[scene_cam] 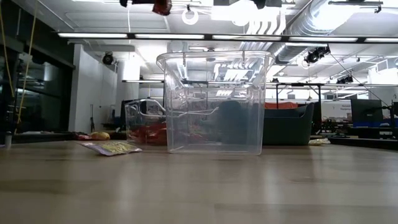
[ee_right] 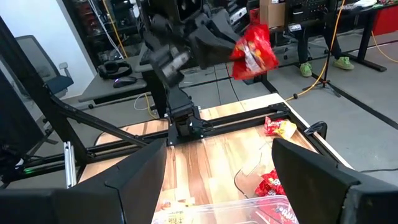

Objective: Sort candy
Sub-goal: Put the red candy into the transparent bin

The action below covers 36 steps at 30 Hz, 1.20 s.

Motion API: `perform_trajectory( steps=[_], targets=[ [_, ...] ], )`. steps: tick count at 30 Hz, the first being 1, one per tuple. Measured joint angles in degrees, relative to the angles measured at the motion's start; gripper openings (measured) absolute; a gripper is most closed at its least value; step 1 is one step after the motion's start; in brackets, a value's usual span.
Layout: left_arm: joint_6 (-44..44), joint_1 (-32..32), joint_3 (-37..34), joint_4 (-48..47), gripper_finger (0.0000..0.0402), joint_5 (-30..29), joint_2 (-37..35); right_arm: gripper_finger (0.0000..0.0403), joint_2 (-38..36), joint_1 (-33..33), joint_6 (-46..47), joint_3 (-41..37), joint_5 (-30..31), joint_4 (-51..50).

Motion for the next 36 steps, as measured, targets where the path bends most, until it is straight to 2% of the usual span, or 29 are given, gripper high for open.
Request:
perform_trajectory(
  steps=[6,12,18,22,29,31,33,36],
  targets=[
    [1.8,0.2,0.0,-0.9,0.0021,-8.2,3.8,0.0288,0.0,0.0,0.0,0.0,0.0,0.0],
    [-0.4,1.3,0.0,-1.2,0.0093,-6.9,6.3,0.0288,0.0,0.0,0.0,0.0,0.0,0.0],
    [-4.9,2.2,0.0,-1.0,0.0177,-5.5,6.1,0.0288,0.0,0.0,0.0,0.0,0.0,-0.2],
    [-6.3,2.9,0.0,-1.0,0.0215,-5.5,5.3,0.0288,0.0,0.0,0.0,0.0,0.0,-0.5],
    [-14.4,3.9,0.0,-4.7,0.0236,-5.4,4.4,0.0288,0.0,0.0,0.0,0.0,0.0,-0.5],
    [-20.1,5.2,0.0,-7.0,0.0236,-5.2,4.8,0.0288,0.0,0.0,0.0,0.0,0.0,-0.5],
    [-26.5,6.8,0.0,-8.7,0.0236,-2.6,5.5,0.0288,0.0,0.0,0.0,0.0,0.3,-0.5],
    [-31.5,9.1,0.0,-8.5,0.0236,1.1,6.4,0.0288,0.7,0.0,0.0,0.0,3.3,1.0]
  ],
)
